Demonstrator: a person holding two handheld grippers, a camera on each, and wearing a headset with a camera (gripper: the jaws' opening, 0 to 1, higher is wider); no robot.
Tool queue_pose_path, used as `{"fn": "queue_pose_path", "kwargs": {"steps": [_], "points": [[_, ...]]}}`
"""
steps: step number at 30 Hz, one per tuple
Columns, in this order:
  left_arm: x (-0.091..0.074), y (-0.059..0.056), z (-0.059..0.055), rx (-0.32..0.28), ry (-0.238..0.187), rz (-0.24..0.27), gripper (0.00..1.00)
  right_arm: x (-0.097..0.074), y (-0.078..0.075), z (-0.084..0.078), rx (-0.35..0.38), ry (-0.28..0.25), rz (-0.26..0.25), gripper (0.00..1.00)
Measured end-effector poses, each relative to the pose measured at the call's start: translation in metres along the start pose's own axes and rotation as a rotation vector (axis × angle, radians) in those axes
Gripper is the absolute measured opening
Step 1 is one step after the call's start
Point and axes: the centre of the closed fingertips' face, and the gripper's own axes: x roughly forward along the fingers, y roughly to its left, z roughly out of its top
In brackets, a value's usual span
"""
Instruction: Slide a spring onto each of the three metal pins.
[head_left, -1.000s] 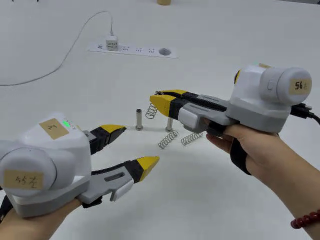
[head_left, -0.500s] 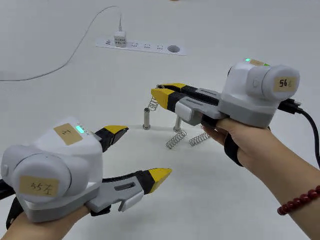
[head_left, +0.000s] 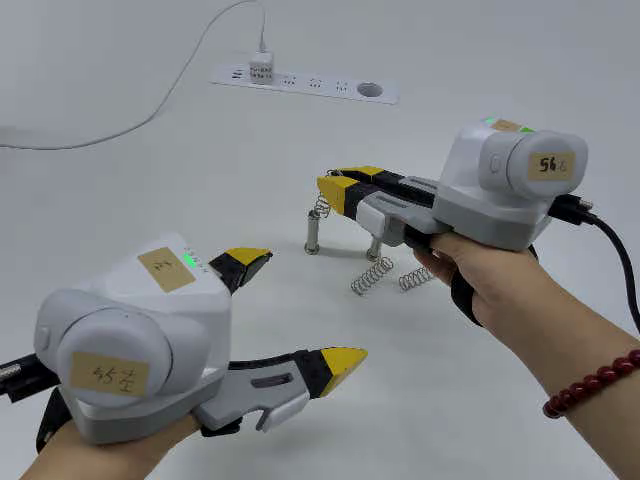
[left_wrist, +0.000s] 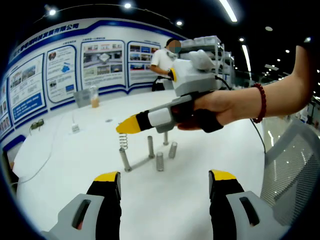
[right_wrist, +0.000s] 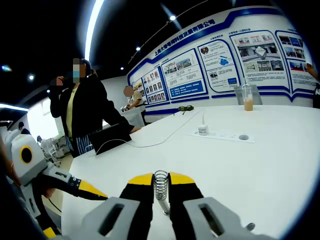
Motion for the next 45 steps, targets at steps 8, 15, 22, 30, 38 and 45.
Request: {"fn": "queue_pose_path", "kwargs": {"steps": [8,15,22,30,38,45], "points": [[0.0,-0.001,-0.001,-0.012,-0.002,-0.003,0.72,0.005,0.005,-0.005,-0.099,0.046,0.009,0.11],[0.0,0.0,-0.002,-0.014,0.001,-0.002,0.72,0.009,0.011,-0.017,-0.189,0.106,0.009,0.11],[0.001,-0.001,-0.002,-0.012,0.005,-0.003,0.73,0.013,0.008,-0.033,-0.253,0.164,-0.003,0.11],[0.001,0.0,-0.003,-0.01,0.01,0.0,0.72,0.016,0.004,-0.044,-0.238,0.197,-0.019,0.11],[0.001,0.001,-0.003,-0.008,0.015,0.003,0.71,0.017,0.002,-0.056,-0.235,0.234,-0.024,0.11],[0.001,0.001,-0.003,-0.007,0.017,0.003,0.7,0.017,0.002,-0.055,-0.233,0.234,-0.03,0.12]]}}
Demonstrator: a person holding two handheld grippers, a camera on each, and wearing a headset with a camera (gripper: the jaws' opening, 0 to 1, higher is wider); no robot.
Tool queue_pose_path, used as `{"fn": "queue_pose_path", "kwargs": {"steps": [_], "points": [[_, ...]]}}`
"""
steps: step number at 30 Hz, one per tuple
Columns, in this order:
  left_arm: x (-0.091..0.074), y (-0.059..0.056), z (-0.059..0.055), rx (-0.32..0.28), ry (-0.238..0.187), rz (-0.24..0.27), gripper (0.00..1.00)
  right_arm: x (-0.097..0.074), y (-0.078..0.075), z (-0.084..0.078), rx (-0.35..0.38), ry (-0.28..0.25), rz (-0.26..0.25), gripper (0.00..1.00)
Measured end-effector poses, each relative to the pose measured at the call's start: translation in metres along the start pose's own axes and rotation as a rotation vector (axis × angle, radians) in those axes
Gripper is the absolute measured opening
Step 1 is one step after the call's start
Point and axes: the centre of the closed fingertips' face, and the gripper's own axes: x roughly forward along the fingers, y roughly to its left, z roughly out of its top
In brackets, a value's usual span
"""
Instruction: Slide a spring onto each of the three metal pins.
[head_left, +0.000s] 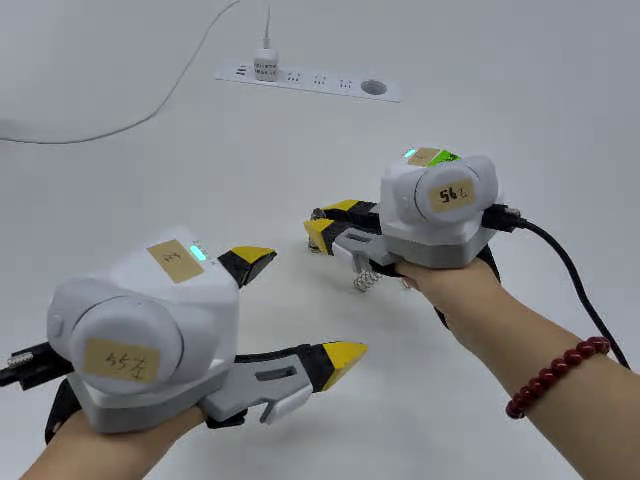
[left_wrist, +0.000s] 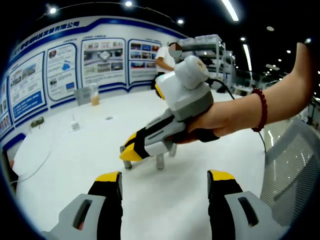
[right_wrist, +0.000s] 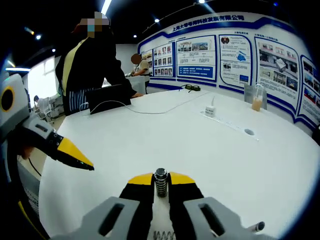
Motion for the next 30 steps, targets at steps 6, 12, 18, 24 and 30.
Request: {"fn": "queue_pose_path", "kwargs": {"steps": [6,12,18,24,30], "points": [[0.0,0.001,-0.001,0.004,0.005,0.002,0.7,-0.003,0.001,0.0,0.015,0.012,-0.005,0.17],[0.0,0.001,-0.001,0.012,0.009,0.004,0.7,-0.013,0.006,0.013,0.03,-0.02,0.008,0.23],[0.0,0.002,0.006,0.036,0.0,0.005,0.68,-0.027,0.003,0.021,0.047,-0.034,0.006,0.28],[0.002,0.004,0.01,0.045,-0.002,0.005,0.66,-0.044,-0.003,0.028,0.068,-0.055,-0.012,0.34],[0.008,0.004,0.01,0.041,0.009,-0.003,0.63,-0.062,-0.01,0.031,0.102,-0.072,-0.032,0.41]]}}
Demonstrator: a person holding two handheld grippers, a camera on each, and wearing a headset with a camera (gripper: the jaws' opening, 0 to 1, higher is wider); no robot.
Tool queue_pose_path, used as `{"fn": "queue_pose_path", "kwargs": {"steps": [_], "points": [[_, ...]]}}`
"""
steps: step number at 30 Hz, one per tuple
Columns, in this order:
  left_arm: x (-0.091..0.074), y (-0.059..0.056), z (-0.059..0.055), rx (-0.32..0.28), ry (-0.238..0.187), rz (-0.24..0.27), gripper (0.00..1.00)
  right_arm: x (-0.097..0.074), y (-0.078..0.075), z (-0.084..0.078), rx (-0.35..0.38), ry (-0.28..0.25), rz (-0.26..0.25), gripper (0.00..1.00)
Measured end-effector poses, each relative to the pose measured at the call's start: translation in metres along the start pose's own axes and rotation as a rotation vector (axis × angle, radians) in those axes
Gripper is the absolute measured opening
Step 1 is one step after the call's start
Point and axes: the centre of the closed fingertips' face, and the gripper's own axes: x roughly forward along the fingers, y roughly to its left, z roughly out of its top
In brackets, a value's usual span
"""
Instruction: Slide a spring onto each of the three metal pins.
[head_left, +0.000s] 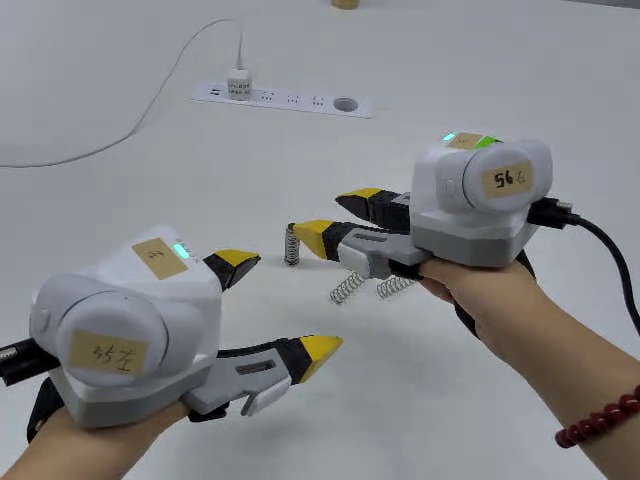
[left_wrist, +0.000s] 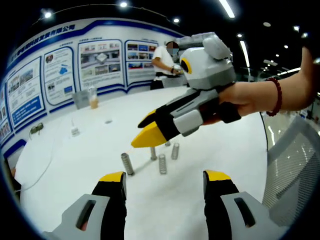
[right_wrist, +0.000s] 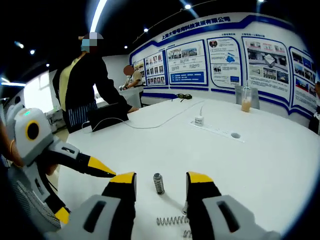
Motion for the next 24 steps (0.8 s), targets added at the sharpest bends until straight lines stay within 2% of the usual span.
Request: {"fn": "queue_pose_path", "kwargs": {"steps": [11,24], "points": [[0.019,0.002,-0.008,0.023,0.041,-0.011,0.56,-0.038,-0.007,-0.001,0.037,-0.042,-0.035,0.44],[0.047,0.004,-0.013,0.036,0.067,-0.024,0.47,-0.073,-0.013,-0.019,0.062,-0.058,-0.072,0.5]]}}
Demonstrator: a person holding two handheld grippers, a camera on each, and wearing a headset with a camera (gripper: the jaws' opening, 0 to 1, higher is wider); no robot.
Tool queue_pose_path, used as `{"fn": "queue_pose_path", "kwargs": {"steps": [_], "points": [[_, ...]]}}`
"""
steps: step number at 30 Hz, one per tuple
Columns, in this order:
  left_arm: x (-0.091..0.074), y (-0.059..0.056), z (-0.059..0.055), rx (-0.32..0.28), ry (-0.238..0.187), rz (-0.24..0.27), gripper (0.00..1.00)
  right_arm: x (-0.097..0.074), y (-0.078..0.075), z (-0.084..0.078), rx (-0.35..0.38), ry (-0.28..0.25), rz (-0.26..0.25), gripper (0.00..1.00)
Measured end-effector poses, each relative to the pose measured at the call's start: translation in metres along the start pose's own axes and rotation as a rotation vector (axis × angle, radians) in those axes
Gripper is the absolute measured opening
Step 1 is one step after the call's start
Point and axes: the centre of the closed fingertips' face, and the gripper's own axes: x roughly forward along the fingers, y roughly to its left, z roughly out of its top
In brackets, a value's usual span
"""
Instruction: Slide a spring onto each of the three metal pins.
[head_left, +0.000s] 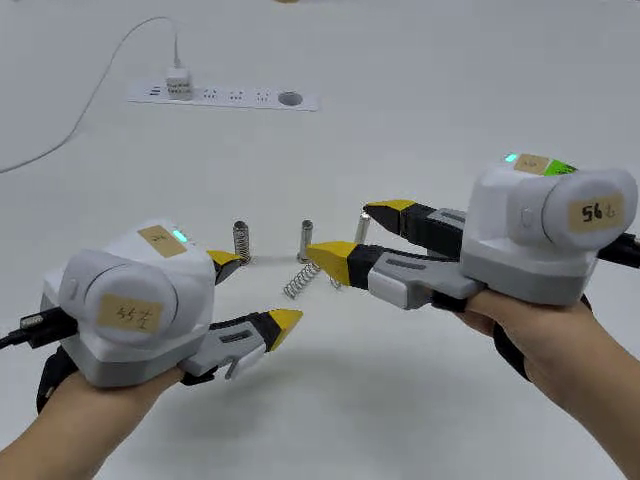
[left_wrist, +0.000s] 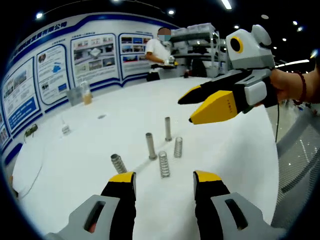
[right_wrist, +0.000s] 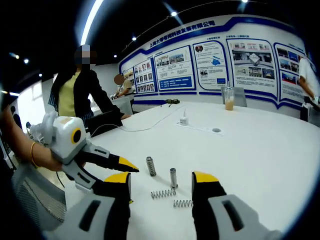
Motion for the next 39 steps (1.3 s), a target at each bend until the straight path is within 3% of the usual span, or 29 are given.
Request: {"fn": "queue_pose_path", "kwargs": {"steps": [11,16,24,34,39], "points": [[0.025,0.001,-0.006,-0.035,0.029,-0.009,0.36,-0.025,-0.013,-0.016,0.042,-0.002,-0.055,0.51],[0.034,0.002,-0.014,-0.064,0.066,-0.008,0.3,-0.03,-0.017,-0.021,0.054,-0.003,-0.072,0.51],[0.043,0.003,-0.019,-0.094,0.084,-0.017,0.25,-0.03,-0.017,-0.021,0.086,-0.024,-0.099,0.48],[0.046,0.004,-0.022,-0.017,0.107,-0.024,0.18,-0.027,-0.015,-0.024,0.113,-0.028,-0.1,0.46],[0.047,0.002,-0.022,-0.012,0.107,-0.037,0.14,-0.026,-0.016,-0.026,0.115,-0.021,-0.107,0.45]]}}
